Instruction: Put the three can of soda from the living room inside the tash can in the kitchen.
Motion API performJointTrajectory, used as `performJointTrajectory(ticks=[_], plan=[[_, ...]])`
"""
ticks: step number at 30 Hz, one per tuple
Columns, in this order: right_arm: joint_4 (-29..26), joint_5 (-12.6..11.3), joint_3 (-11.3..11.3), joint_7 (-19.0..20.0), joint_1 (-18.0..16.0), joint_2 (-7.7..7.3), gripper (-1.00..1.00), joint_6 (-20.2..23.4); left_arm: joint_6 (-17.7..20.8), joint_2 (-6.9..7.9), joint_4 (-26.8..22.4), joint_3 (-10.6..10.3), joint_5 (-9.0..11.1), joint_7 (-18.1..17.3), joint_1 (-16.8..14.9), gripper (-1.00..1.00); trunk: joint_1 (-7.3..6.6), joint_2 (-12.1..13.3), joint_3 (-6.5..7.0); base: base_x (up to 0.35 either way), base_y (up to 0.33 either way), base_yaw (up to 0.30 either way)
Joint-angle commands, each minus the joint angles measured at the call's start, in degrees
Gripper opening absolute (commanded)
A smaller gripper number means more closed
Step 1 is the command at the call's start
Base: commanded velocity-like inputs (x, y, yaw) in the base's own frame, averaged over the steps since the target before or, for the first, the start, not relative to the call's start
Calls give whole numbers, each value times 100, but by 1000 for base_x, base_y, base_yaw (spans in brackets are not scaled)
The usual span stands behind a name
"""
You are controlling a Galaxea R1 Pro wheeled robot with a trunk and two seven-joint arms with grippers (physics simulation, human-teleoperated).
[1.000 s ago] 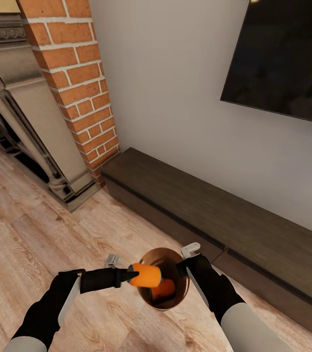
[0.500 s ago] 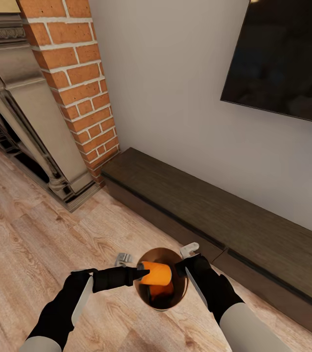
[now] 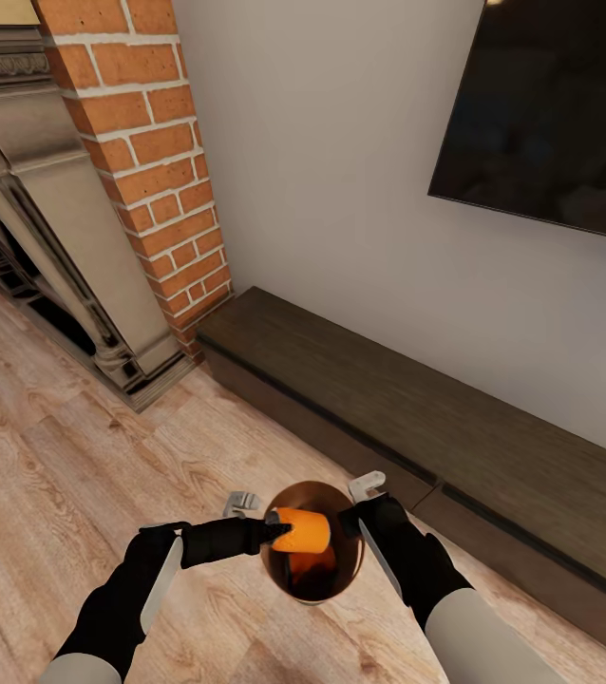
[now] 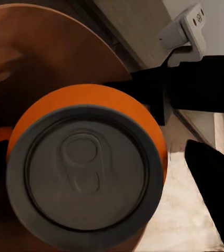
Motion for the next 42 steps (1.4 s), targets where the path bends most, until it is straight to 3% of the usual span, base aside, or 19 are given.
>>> performJointTrajectory(ticks=[1,17,19,20,21,22,23,27,28,30,31,32,34,39,42], plan=[[-1,-69,2,0,-1,3,-100,-3,2,0,3,0,1,14,1,100,0,0,0,0,0,0],[-1,-69,2,0,-1,1,-100,-3,9,15,-7,14,12,-67,-1,100,0,0,0,0,0,0],[-1,-69,2,0,-1,2,-100,-3,9,33,-8,30,21,-351,-1,100,0,0,0,0,0,0],[-1,-69,2,0,-1,3,-100,-3,9,73,-5,40,23,-835,3,100,0,0,0,0,0,0],[-1,-69,2,0,-1,2,-100,-3,9,102,-4,44,22,-1030,4,100,0,0,0,0,0,0],[-1,-69,2,0,-1,1,-100,-3,9,190,-3,50,21,-1436,4,100,0,0,0,0,0,0],[-1,-69,2,0,-1,0,-100,-3,9,373,3,58,20,-1990,3,100,0,0,0,0,0,0],[-1,-69,2,0,-1,-1,-100,-3,7,710,19,120,49,-2668,4,100,0,0,0,0,0,0],[4,-69,2,0,-1,-1,-100,-3,-1,978,75,215,66,-3220,6,100,0,0,0,0,0,0],[5,-69,2,0,-1,-2,-100,-3,-12,1154,214,290,71,-3513,7,100,0,0,0,0,0,0],[6,-66,2,0,-1,-2,-100,-3,-24,1353,455,375,77,-3722,7,100,0,0,0,0,0,0],[8,-65,2,0,-1,-2,-100,-3,-37,1462,594,417,80,-3802,7,100,0,0,0,0,0,0],[14,-62,2,0,-1,-2,-100,-3,-190,1958,1171,610,88,-3836,7,100,0,0,0,0,0,0],[16,-60,2,0,-1,-2,-100,-3,-429,2339,1632,756,64,-3836,8,100,0,0,0,0,0,0],[17,-63,2,0,-1,-2,-100,-3,-634,2481,1941,777,59,-3836,8,100,0,0,0,0,0,0]])
